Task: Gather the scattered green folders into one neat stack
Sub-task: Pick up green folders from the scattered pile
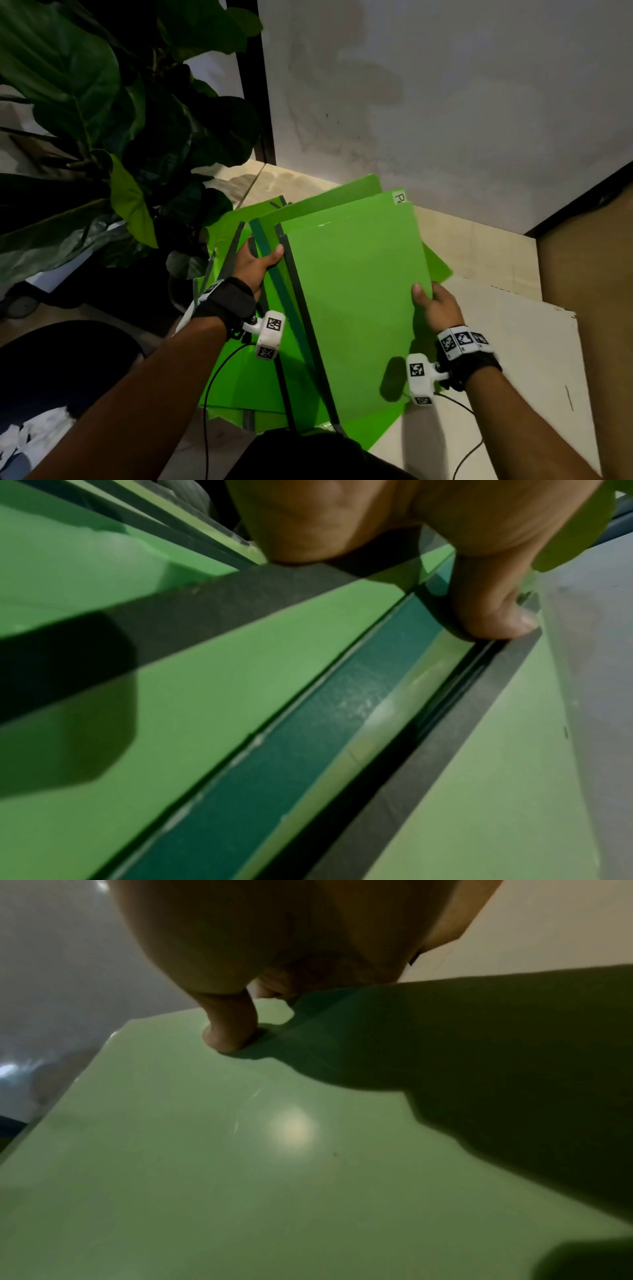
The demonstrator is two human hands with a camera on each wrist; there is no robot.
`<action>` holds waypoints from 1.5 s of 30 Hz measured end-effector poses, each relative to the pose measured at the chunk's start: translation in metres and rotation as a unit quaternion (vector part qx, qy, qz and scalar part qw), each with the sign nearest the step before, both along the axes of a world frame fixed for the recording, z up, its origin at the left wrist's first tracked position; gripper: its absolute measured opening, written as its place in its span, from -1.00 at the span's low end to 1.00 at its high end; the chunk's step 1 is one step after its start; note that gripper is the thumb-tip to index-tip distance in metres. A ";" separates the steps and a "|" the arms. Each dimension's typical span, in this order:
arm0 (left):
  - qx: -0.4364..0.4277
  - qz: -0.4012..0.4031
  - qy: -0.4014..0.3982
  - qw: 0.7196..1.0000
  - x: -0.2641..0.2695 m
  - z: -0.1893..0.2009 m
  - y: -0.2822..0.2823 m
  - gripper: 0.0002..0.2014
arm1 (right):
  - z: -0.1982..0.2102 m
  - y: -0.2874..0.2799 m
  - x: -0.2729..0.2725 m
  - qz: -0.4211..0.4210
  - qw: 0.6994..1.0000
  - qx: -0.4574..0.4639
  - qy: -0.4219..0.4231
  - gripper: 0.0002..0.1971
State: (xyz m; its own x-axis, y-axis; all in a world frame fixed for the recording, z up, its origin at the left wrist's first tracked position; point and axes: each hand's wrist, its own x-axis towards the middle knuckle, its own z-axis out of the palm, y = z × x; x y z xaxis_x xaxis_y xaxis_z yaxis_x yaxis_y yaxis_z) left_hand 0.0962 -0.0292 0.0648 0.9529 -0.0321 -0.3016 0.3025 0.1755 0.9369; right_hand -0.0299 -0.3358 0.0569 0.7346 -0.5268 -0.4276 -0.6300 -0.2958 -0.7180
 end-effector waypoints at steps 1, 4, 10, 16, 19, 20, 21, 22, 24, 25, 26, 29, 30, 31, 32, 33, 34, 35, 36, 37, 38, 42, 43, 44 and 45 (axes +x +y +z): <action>0.000 0.003 0.004 1.000 0.000 -0.002 0.003 -0.73 | -0.002 0.002 -0.001 -0.004 1.000 0.017 0.001 -0.31; -0.005 -0.001 0.003 1.000 -0.001 -0.003 0.011 -0.73 | -0.003 0.008 -0.006 0.007 0.999 0.041 0.005 -0.29; 0.039 0.014 -0.012 0.999 -0.002 -0.013 0.018 -0.61 | 0.001 0.002 -0.013 -0.095 0.989 0.088 -0.067 -0.38; 0.092 0.020 0.061 0.994 0.012 -0.065 0.039 -0.27 | 0.002 -0.045 -0.035 -0.237 0.959 0.146 -0.058 -0.39; 0.128 0.011 0.138 0.982 -0.006 -0.067 0.033 -0.12 | -0.005 -0.060 -0.047 -0.257 0.958 0.116 -0.048 -0.43; 0.145 -0.005 0.153 0.977 -0.014 -0.075 0.029 -0.09 | -0.009 -0.063 -0.051 -0.259 0.959 0.105 -0.044 -0.43; 0.178 -0.029 0.177 0.968 -0.027 -0.074 0.022 -0.03 | -0.015 -0.066 -0.054 -0.263 0.959 0.101 -0.038 -0.43; 0.204 -0.053 0.182 0.960 -0.040 -0.072 0.013 0.03 | -0.017 -0.066 -0.058 -0.267 0.958 0.095 -0.029 -0.44; 0.253 -0.092 0.183 0.946 -0.063 -0.070 -0.003 0.04 | -0.026 -0.065 -0.065 -0.268 0.958 0.103 -0.014 -0.52; 0.273 -0.096 0.187 0.939 -0.074 -0.069 -0.012 0.05 | -0.028 -0.064 -0.068 -0.267 0.958 0.105 -0.007 -0.54; 0.291 -0.102 0.195 0.931 -0.084 -0.070 -0.020 0.08 | -0.030 -0.062 -0.072 -0.270 0.958 0.100 0.003 -0.54; 0.329 -0.125 0.189 0.917 -0.099 -0.075 -0.044 0.24 | -0.038 -0.064 -0.083 -0.293 0.953 0.076 0.016 -0.44; 0.335 -0.127 0.185 0.915 -0.099 -0.077 -0.050 0.28 | -0.041 -0.067 -0.087 -0.301 0.951 0.074 0.020 -0.41; 0.339 -0.130 0.185 0.913 -0.098 -0.079 -0.058 0.31 | -0.043 -0.068 -0.090 -0.309 0.948 0.073 0.022 -0.39; 0.342 -0.140 0.185 0.911 -0.098 -0.080 -0.065 0.35 | -0.046 -0.071 -0.094 -0.313 0.947 0.073 0.030 -0.37; 0.348 -0.150 0.176 0.909 -0.100 -0.080 -0.073 0.37 | -0.050 -0.075 -0.097 -0.315 0.946 0.069 0.038 -0.35; 0.359 -0.156 0.166 0.905 -0.103 -0.080 -0.081 0.38 | -0.054 -0.079 -0.101 -0.318 0.945 0.064 0.042 -0.32; 0.372 -0.159 0.158 0.901 -0.106 -0.079 -0.088 0.39 | -0.062 -0.086 -0.106 -0.323 0.944 0.061 0.043 -0.28; 0.387 -0.164 0.151 0.895 -0.107 -0.080 -0.094 0.40 | -0.080 -0.102 -0.113 -0.333 0.940 0.063 0.041 -0.23; 0.398 -0.168 0.145 0.890 -0.107 -0.082 -0.098 0.41 | -0.090 -0.111 -0.119 -0.345 0.935 0.065 0.043 -0.22; 0.406 -0.173 0.141 0.886 -0.107 -0.083 -0.101 0.41 | -0.091 -0.116 -0.123 -0.353 0.933 0.061 0.044 -0.24; 0.410 -0.175 0.125 0.886 -0.095 -0.081 -0.097 0.39 | -0.036 -0.106 -0.120 -0.356 0.933 0.015 0.054 -0.47; 0.408 -0.167 0.126 0.889 -0.088 -0.081 -0.094 0.37 | -0.031 -0.110 -0.122 -0.355 0.934 0.011 0.049 -0.53; 0.404 -0.160 0.130 0.891 -0.081 -0.079 -0.089 0.33 | -0.028 -0.113 -0.123 -0.351 0.935 0.013 0.047 -0.56; 0.400 -0.155 0.133 0.893 -0.074 -0.076 -0.083 0.27 | -0.024 -0.114 -0.124 -0.347 0.937 0.010 0.047 -0.57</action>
State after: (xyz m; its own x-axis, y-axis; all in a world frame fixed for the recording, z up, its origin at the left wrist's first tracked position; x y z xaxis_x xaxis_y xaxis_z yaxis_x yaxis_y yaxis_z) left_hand 0.0226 -0.1125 -0.0114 0.8265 0.0451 -0.5611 0.4509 -0.6497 0.6120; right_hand -0.1538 -0.4498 0.0330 0.1778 -0.8550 -0.4872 -0.7262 0.2201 -0.6513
